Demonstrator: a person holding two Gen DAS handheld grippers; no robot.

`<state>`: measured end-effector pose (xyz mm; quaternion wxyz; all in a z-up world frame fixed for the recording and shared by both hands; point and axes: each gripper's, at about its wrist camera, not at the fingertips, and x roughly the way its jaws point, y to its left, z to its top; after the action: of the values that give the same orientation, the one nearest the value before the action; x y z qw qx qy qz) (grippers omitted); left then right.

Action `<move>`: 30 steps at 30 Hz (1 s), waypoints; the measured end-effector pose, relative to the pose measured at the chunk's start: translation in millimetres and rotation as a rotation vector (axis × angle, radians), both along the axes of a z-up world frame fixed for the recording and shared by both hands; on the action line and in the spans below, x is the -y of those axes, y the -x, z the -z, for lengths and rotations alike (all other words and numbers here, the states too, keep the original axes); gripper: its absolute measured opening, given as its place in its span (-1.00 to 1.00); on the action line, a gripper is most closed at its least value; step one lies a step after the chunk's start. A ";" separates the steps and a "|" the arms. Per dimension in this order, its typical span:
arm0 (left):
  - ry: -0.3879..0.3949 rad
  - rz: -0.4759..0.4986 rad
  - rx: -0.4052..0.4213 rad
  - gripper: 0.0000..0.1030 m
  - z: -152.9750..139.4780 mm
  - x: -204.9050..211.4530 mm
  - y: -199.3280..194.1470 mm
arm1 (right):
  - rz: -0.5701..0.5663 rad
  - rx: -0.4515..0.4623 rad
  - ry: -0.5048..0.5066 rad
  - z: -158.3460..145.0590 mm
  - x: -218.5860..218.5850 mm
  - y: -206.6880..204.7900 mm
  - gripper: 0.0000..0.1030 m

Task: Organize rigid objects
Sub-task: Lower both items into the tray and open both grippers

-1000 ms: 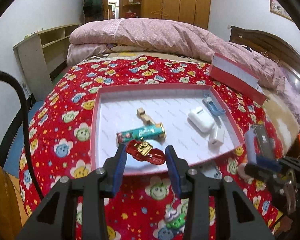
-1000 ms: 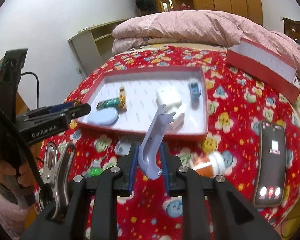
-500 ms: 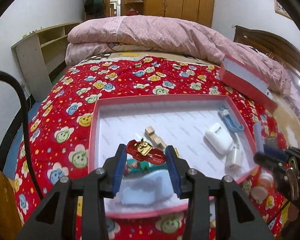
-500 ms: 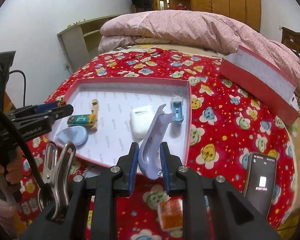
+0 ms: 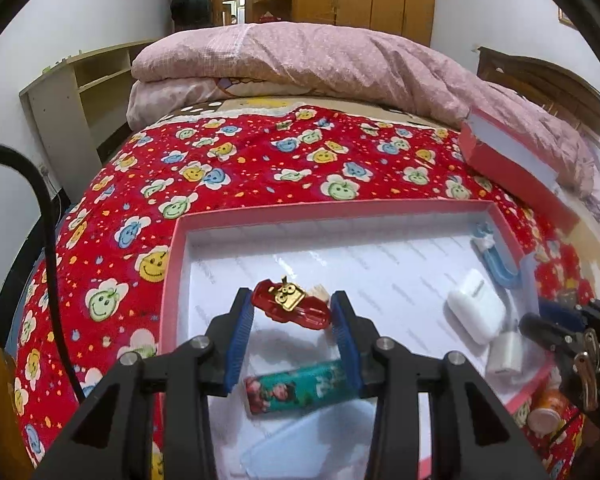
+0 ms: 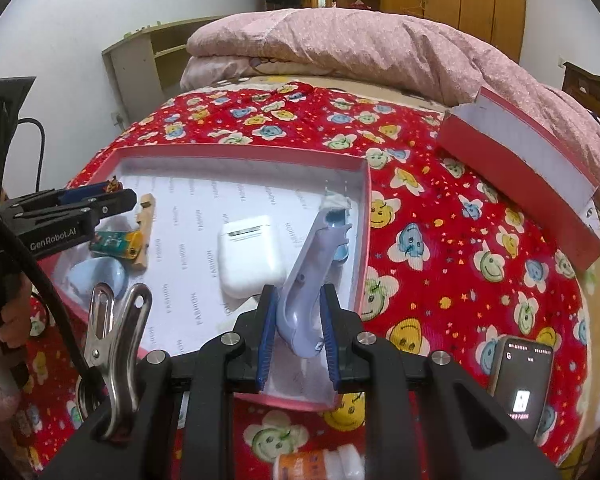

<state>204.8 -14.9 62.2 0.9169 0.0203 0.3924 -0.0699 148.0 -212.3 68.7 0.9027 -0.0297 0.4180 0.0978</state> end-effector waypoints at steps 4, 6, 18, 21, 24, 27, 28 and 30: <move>-0.002 -0.011 -0.019 -0.18 7.3 -0.8 -9.9 | 0.000 -0.003 0.014 3.9 -0.3 -5.2 -0.56; 0.007 -0.012 -0.011 -0.18 7.7 -1.3 -11.6 | -0.001 0.005 0.021 3.8 -0.6 -6.3 -0.56; -0.005 -0.046 0.003 0.23 9.2 -3.4 -14.9 | -0.002 0.012 0.010 5.3 1.4 -10.4 -0.52; -0.007 -0.040 0.000 0.25 8.7 -2.5 -13.2 | -0.004 0.024 0.013 3.8 1.0 -9.5 -0.35; -0.013 -0.034 0.006 0.26 5.8 -0.5 -9.7 | -0.005 0.032 0.015 1.2 -0.2 -7.3 -0.32; -0.016 -0.027 0.015 0.27 0.9 1.3 -4.5 | -0.005 0.036 0.015 -1.3 -0.5 -4.3 -0.32; -0.016 -0.024 0.017 0.27 -0.8 1.6 -2.1 | -0.005 0.040 0.014 -2.8 -0.7 -2.9 -0.32; -0.018 -0.020 0.020 0.28 -4.5 1.9 3.9 | -0.006 0.047 0.011 -5.1 -0.7 1.4 -0.32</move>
<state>200.9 -16.8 66.8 0.9212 0.0253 0.3841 -0.0573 146.7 -211.6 73.8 0.9117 -0.0384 0.3972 0.0976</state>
